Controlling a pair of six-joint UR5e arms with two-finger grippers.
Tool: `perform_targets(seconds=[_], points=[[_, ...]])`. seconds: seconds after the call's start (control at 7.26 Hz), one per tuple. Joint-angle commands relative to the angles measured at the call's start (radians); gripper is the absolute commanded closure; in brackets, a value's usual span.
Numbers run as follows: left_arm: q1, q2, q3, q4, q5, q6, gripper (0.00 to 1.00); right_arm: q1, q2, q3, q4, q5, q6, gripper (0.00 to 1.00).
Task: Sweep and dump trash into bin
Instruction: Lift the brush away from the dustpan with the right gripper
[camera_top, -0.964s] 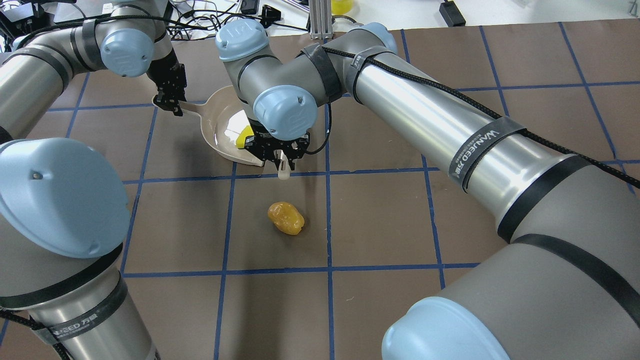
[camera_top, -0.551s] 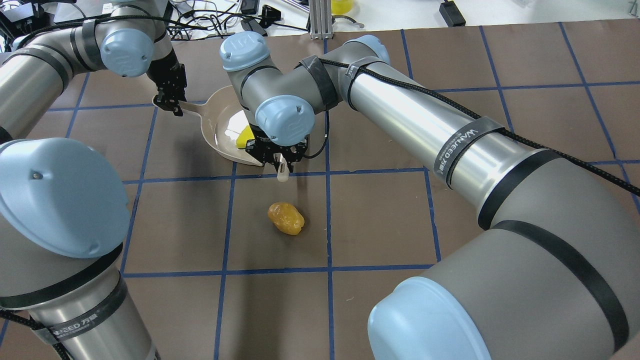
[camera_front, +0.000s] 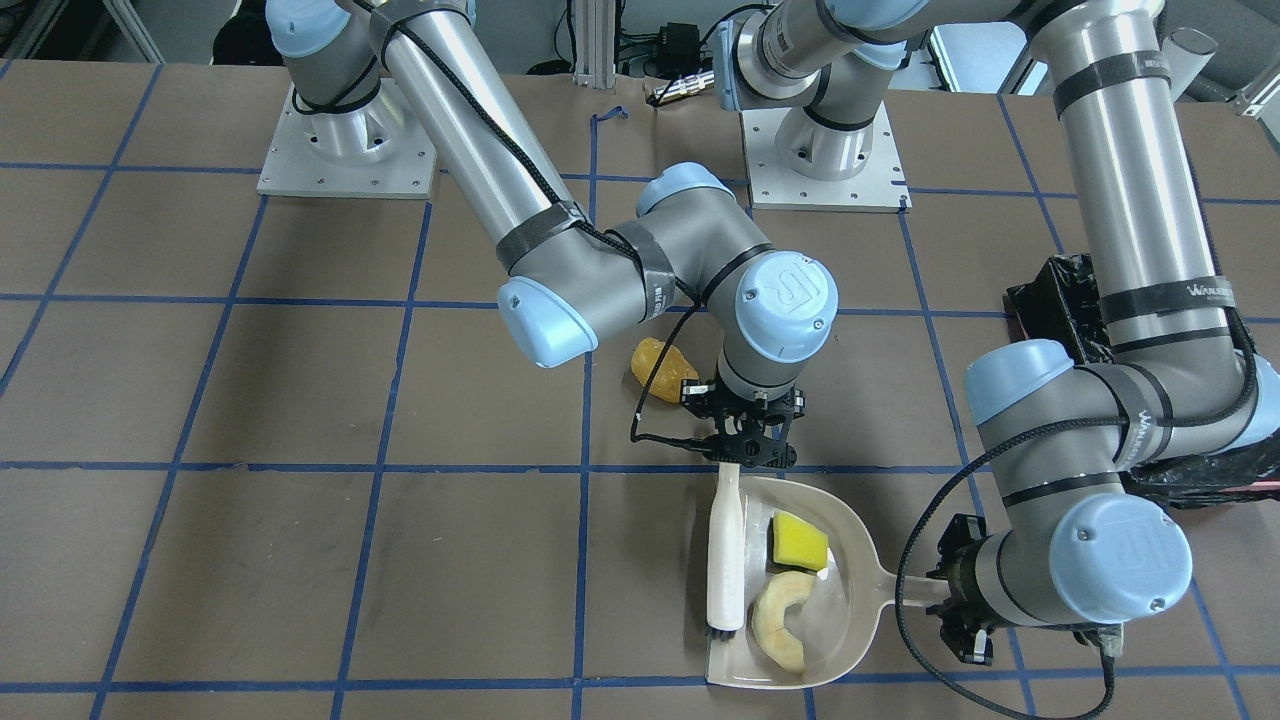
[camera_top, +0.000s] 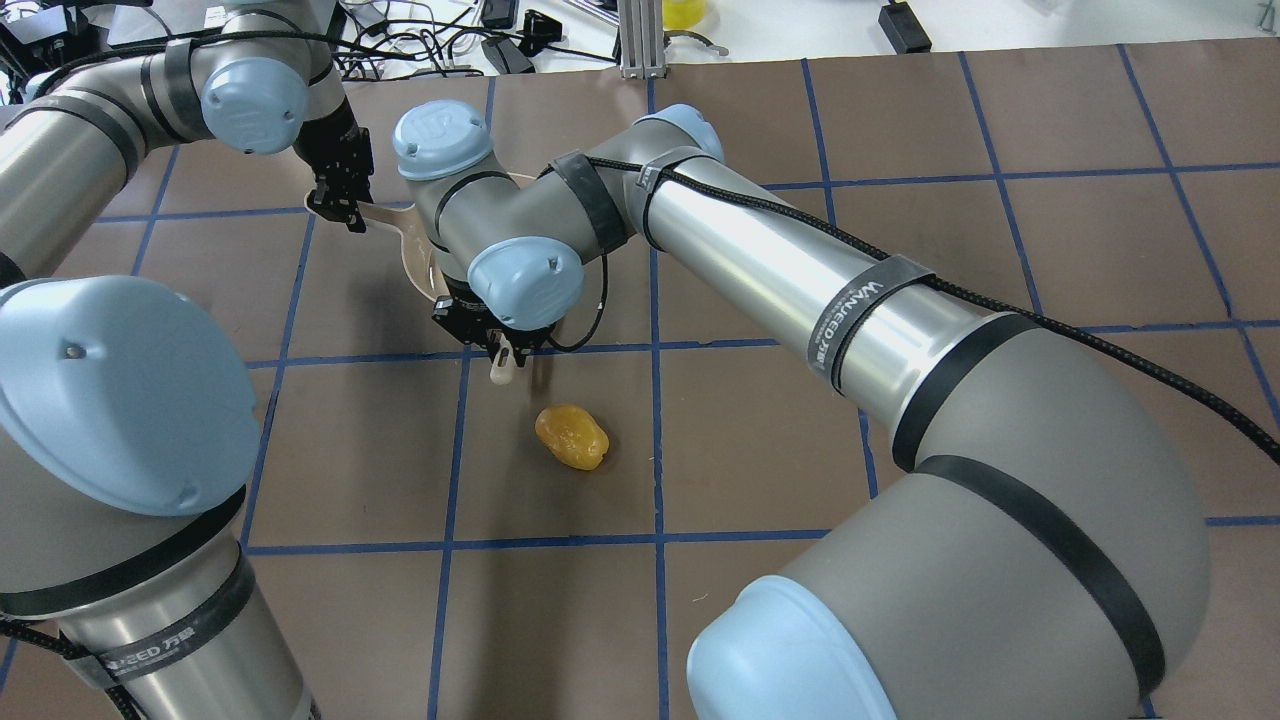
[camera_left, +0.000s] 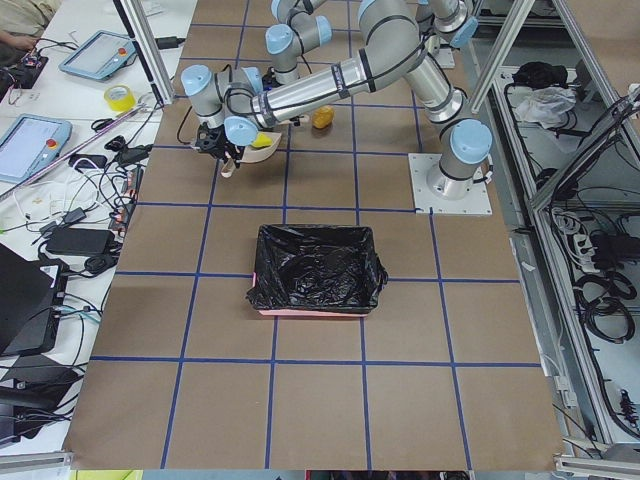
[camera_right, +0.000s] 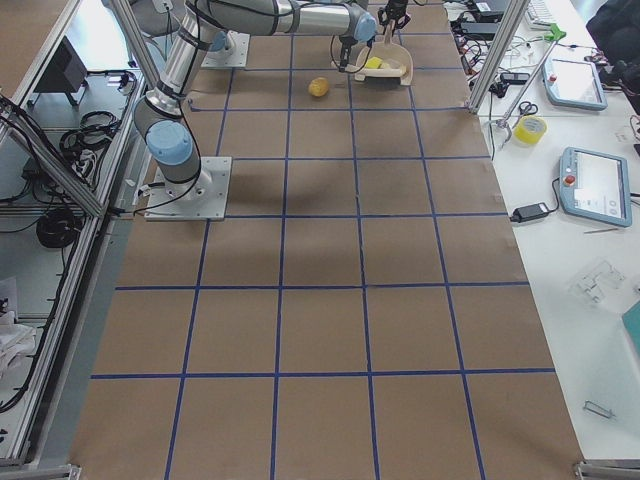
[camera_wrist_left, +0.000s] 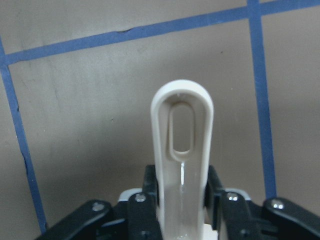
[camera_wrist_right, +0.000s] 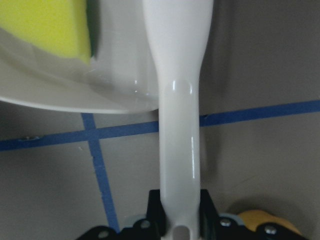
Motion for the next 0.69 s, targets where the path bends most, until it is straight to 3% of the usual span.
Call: perform_targets(seconds=[0.0, 0.14, 0.28, 0.55], points=[[0.001, 0.0, 0.0, 0.002, 0.0, 0.0, 1.0, 0.032, 0.014, -0.032, -0.023, 0.05, 0.059, 0.9], [0.001, 0.0, 0.0, 0.002, -0.001, 0.0, 1.0, 0.029, 0.009, -0.032, -0.013, 0.029, 0.031, 0.89], [0.0, 0.0, 0.0, 0.002, -0.001, 0.0, 1.0, 0.007, -0.021, -0.032, 0.059, -0.046, -0.024, 0.89], [0.001, 0.0, 0.0, 0.002, -0.003, 0.002, 1.0, -0.048, -0.083, -0.018, 0.158, -0.076, -0.076, 0.89]])
